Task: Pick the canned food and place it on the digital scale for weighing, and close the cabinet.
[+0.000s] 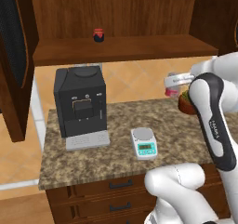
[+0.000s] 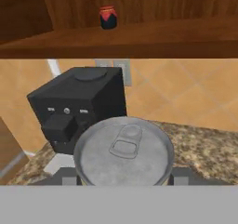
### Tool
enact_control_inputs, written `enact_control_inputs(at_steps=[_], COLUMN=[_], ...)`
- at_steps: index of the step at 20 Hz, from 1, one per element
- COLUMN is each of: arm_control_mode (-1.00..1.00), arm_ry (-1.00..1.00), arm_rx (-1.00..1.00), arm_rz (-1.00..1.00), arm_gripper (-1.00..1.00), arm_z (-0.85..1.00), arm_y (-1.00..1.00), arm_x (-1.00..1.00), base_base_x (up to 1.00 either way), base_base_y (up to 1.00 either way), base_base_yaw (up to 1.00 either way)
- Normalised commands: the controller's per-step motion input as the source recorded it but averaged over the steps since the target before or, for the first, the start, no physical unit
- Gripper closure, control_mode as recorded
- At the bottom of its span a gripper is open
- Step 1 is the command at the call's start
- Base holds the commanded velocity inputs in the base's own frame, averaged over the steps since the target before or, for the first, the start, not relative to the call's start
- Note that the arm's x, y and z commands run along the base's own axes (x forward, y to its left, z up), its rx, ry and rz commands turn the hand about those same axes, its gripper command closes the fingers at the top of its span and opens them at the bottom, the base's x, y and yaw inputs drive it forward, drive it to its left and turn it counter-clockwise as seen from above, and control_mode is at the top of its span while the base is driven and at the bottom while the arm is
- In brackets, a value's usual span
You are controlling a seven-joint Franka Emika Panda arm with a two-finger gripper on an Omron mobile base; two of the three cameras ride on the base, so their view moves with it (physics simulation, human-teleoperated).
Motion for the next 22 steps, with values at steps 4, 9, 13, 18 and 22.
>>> enact_control_inputs(at_steps=[4,9,13,18,22], arm_control_mode=[-1.0,-1.0,-1.0,-1.0,-1.0], arm_ry=[0.1,0.03,0.0,-0.01,0.01], arm_rx=[0.0,0.0,0.0,0.0,0.0], arm_rz=[0.33,0.43,0.33,0.22,0.03], arm_gripper=[1.0,1.0,1.0,1.0,1.0], arm_z=[-0.93,-0.61,-0.33,-0.42,-0.21], arm_y=[0.0,0.0,0.02,0.0,0.0], arm_x=[-0.04,0.12,0.14,0.28,0.25], base_base_x=[0.0,0.0,0.0,0.0,0.0], base_base_y=[0.0,0.0,0.0,0.0,0.0], base_base_yaw=[0.0,0.0,0.0,0.0,0.0])
